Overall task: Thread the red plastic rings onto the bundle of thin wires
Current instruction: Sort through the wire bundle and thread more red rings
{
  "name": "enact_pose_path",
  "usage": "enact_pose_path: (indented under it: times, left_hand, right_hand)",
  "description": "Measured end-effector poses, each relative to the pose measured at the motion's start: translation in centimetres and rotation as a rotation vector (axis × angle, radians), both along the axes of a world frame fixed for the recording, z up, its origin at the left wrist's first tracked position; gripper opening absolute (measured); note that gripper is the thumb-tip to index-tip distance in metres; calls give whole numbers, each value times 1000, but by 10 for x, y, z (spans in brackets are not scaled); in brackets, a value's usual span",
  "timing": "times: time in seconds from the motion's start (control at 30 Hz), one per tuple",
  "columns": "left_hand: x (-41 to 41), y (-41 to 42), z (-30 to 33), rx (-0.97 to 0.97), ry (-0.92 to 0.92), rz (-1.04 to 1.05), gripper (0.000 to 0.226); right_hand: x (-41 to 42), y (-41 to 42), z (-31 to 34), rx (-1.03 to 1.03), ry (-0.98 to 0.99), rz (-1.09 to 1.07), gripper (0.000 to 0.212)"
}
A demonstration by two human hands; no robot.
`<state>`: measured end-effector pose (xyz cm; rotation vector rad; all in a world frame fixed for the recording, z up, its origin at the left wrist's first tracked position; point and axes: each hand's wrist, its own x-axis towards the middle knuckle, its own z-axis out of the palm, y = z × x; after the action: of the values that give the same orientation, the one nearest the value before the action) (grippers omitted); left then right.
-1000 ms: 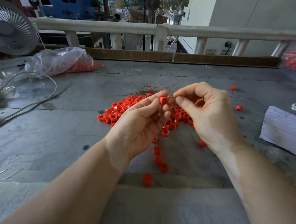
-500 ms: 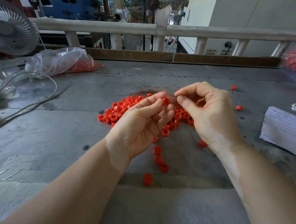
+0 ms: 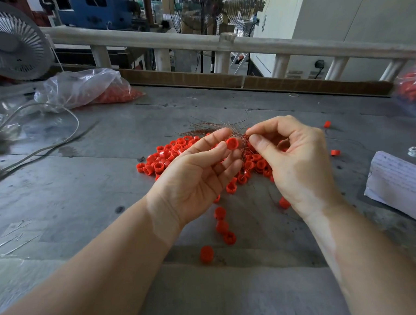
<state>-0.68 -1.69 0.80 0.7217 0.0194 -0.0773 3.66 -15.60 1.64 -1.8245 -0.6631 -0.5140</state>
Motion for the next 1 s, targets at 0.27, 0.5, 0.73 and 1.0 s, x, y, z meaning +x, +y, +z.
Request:
enact_pose_path:
  times: [0.27,0.5,0.73,1.0]
  left_hand:
    - [1,1,2,-43,8,11,23]
    - [-1,2,3,-65,13,-20,26]
    - [-2,-1,4,-59,27,-2,26]
    - [-2,-1,4,-80,39,8,23]
  right_hand:
    - [-1,0,1,-4,9,6,27]
    - [-1,1,1,-6,12,7,27]
    - [-2,1,2,-8,-7,10,26]
    - [-2,1,1,-18,-5,12,24]
